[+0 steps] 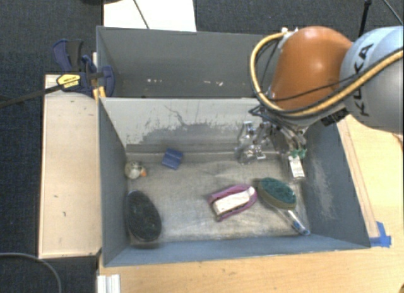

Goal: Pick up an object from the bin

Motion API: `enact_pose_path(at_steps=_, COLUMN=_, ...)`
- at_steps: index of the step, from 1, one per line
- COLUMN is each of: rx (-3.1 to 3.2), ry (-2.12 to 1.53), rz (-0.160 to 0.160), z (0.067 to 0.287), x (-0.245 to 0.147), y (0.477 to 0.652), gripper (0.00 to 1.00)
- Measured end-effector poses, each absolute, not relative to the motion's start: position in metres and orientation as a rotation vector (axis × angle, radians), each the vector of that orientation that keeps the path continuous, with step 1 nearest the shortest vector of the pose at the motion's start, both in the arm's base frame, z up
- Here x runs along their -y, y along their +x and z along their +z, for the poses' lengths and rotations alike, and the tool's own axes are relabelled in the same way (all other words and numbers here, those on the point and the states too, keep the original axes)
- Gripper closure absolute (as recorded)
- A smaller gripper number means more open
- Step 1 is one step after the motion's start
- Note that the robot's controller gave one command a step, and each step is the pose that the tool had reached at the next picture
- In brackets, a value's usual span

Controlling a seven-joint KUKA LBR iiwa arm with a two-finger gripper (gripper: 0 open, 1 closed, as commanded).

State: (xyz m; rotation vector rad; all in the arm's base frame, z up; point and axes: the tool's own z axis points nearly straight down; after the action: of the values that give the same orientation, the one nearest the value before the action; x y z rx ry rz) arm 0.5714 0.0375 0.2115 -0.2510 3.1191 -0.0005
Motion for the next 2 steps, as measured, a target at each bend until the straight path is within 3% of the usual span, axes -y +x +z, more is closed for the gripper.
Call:
enact_pose_path(at_steps=1, rx=-3.128, ry=-0.250, rz=0.001, z=0.206, x=-0.038, y=0.569, gripper=0.00)
enact_pose_path(at_steps=2, rx=-3.109, ry=-0.456, rz=0.002, z=0.073, x=-0.033, y=0.509, gripper=0.00)
